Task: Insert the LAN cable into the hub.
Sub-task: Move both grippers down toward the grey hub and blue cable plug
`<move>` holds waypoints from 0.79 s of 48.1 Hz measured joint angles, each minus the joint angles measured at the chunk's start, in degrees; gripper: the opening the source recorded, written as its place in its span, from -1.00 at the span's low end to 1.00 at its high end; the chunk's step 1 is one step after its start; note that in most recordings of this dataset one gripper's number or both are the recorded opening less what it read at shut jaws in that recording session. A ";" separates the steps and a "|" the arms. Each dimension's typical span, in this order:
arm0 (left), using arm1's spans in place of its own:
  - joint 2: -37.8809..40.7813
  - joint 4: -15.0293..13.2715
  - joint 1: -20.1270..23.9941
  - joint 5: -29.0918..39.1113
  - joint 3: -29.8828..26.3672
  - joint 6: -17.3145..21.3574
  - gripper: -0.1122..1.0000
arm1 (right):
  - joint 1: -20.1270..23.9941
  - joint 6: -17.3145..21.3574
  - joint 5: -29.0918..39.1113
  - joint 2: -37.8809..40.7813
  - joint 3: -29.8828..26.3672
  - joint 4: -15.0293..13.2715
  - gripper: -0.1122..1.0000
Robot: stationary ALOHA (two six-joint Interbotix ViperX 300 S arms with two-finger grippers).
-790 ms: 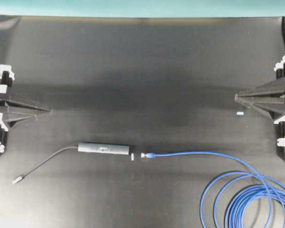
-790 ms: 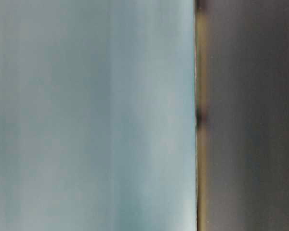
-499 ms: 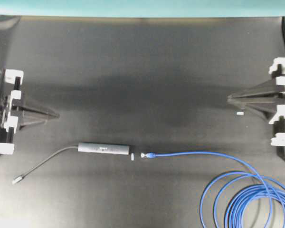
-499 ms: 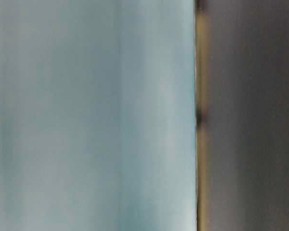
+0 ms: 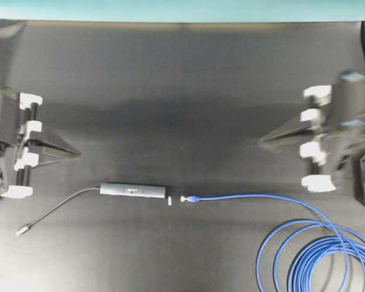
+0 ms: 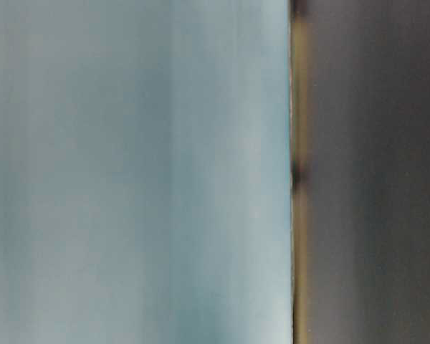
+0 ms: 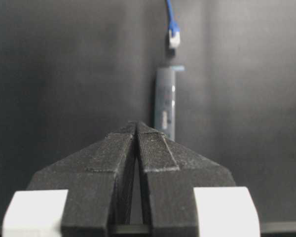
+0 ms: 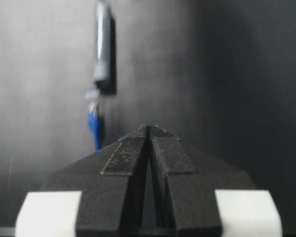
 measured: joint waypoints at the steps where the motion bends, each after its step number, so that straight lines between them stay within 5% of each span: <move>1: 0.35 0.09 -0.09 0.00 -0.09 0.00 -0.79 | 0.18 0.00 0.44 0.97 -0.44 0.00 -0.80; 15: 4.75 0.09 -0.53 0.18 -1.32 0.00 -0.78 | 0.26 -0.18 7.03 9.84 -6.42 -0.18 -0.77; 21: 6.77 0.09 -0.44 0.18 -1.93 0.09 -0.71 | 0.26 -0.18 7.47 12.13 -7.29 -0.18 -0.37; 31: 10.81 0.09 -0.62 -2.81 -2.20 -0.70 0.30 | 0.97 -0.26 7.29 14.24 -7.47 -0.70 0.63; 35: 12.22 0.09 -0.70 -6.50 -1.85 -0.88 0.67 | 1.58 -0.26 6.68 14.77 -7.47 -1.67 0.72; 38: 13.27 0.09 -0.70 -9.93 -1.05 -0.79 0.70 | 1.85 -0.26 6.33 15.03 -7.38 -1.93 0.69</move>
